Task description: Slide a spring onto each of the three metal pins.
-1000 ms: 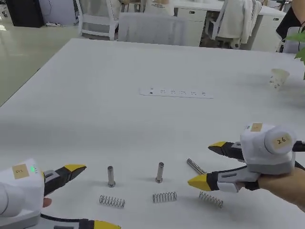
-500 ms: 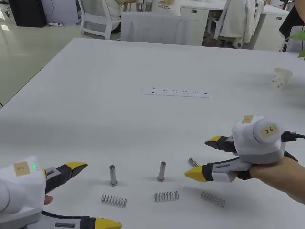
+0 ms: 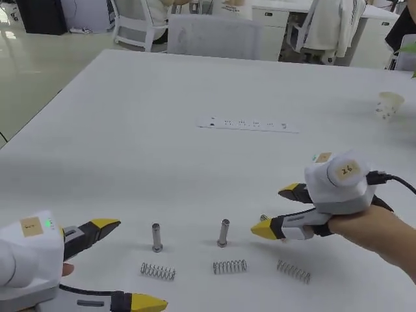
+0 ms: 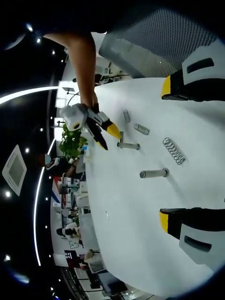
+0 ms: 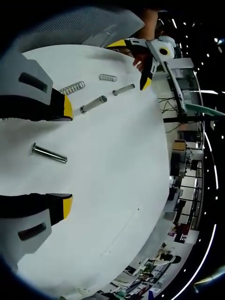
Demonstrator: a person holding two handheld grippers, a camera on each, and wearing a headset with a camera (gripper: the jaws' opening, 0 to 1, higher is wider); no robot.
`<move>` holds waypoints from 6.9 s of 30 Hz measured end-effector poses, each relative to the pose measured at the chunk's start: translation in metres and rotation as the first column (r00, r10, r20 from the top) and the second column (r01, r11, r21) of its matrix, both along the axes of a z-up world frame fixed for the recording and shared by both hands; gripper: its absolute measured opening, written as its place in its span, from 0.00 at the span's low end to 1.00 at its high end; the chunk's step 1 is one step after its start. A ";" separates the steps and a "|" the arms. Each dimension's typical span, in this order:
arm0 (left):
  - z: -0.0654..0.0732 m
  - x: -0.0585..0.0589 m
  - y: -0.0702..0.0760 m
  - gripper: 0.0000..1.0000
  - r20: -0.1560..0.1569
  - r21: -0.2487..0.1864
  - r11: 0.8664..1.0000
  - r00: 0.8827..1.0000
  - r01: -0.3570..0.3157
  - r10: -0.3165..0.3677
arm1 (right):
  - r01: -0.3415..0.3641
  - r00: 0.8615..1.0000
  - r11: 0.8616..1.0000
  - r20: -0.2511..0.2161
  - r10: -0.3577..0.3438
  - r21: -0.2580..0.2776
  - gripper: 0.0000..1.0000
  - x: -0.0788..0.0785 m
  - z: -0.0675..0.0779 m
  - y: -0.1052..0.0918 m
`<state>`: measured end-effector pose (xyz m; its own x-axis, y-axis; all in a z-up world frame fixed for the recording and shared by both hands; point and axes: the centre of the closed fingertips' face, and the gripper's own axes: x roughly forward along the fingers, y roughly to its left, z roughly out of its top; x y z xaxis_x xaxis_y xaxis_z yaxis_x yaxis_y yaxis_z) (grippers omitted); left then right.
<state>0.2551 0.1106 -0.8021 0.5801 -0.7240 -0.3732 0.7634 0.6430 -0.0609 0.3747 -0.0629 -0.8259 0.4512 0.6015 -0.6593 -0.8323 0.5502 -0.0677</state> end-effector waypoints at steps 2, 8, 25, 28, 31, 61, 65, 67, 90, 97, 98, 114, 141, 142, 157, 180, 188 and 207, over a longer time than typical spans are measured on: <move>0.000 0.000 0.000 0.93 0.000 -0.001 1.000 1.000 -0.001 0.001 | 0.009 1.000 1.000 -0.002 -0.009 -0.013 0.60 0.002 -0.002 -0.001; -0.001 0.000 -0.002 0.93 -0.001 -0.003 1.000 1.000 0.002 -0.002 | 0.029 0.999 0.999 -0.030 -0.030 -0.033 0.53 0.002 -0.006 -0.002; 0.000 -0.001 0.000 0.93 -0.001 -0.004 1.000 1.000 0.001 -0.001 | 0.072 0.991 0.991 -0.105 -0.084 -0.109 0.25 0.001 -0.021 -0.002; 0.000 -0.001 0.000 0.93 -0.002 -0.006 1.000 1.000 0.002 -0.002 | 0.081 0.990 0.991 -0.108 -0.093 -0.109 0.22 0.003 -0.021 -0.002; -0.001 -0.001 -0.001 0.92 -0.004 -0.006 1.000 1.000 0.004 -0.004 | 0.083 0.988 0.989 -0.119 -0.097 -0.122 0.20 0.003 -0.024 -0.001; -0.003 0.001 0.003 0.92 -0.008 -0.015 1.000 1.000 -0.011 0.011 | 0.123 0.978 0.975 -0.143 -0.150 -0.184 0.07 0.007 -0.031 -0.002; -0.003 0.000 0.001 0.91 -0.007 -0.016 1.000 1.000 -0.009 0.008 | 0.126 0.977 0.975 -0.149 -0.155 -0.184 0.06 0.007 -0.031 -0.002; -0.002 0.000 0.000 0.91 -0.006 -0.016 1.000 1.000 -0.008 0.008 | 0.135 0.975 0.974 -0.151 -0.163 -0.180 0.06 0.007 -0.031 -0.003; 0.000 -0.001 -0.001 0.91 0.001 -0.019 1.000 1.000 0.002 -0.002 | 0.163 0.974 0.975 -0.132 -0.184 -0.154 0.05 -0.002 -0.008 -0.008; 0.003 -0.002 -0.002 0.91 0.008 -0.017 1.000 1.000 0.010 -0.010 | 0.164 0.979 0.976 -0.097 -0.179 -0.140 0.05 -0.009 0.006 -0.007; 0.003 -0.003 -0.002 0.91 0.008 -0.016 1.000 1.000 0.011 -0.011 | 0.165 0.980 0.976 -0.092 -0.179 -0.140 0.05 -0.010 0.007 -0.007; 0.007 -0.005 -0.005 0.91 0.022 -0.012 1.000 1.000 0.023 -0.022 | 0.193 0.977 0.975 -0.068 -0.201 -0.113 0.05 -0.026 0.017 -0.018; 0.008 -0.009 -0.008 0.91 0.028 -0.009 1.000 0.999 0.030 -0.030 | 0.194 0.978 0.975 -0.058 -0.201 -0.111 0.06 -0.035 0.018 -0.027; 0.008 -0.009 -0.009 0.91 0.027 -0.008 1.000 0.999 0.031 -0.030 | 0.193 0.978 0.975 -0.057 -0.201 -0.113 0.06 -0.035 0.018 -0.027; 0.010 -0.008 -0.010 0.91 0.029 -0.006 0.999 0.999 0.036 -0.035 | 0.185 0.980 0.976 -0.050 -0.191 -0.113 0.10 -0.035 0.018 -0.028; 0.010 -0.011 -0.009 0.91 0.031 -0.005 0.999 0.999 0.036 -0.036 | 0.197 0.980 0.974 -0.021 -0.200 -0.112 0.16 -0.044 0.025 -0.042; 0.010 -0.010 -0.010 0.91 0.032 -0.006 0.999 0.999 0.035 -0.035 | 0.202 0.979 0.973 -0.017 -0.205 -0.108 0.17 -0.052 0.025 -0.050; 0.010 -0.010 -0.010 0.91 0.033 -0.004 0.999 0.999 0.036 -0.036 | 0.141 0.985 0.981 -0.082 -0.152 -0.131 0.18 -0.086 0.003 -0.061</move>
<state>0.2449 0.1009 -0.7923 0.5656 -0.7465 -0.3506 0.7877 0.6149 -0.0384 0.2888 -0.1240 -0.8232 0.4632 0.4439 -0.7671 -0.7489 0.6589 -0.0709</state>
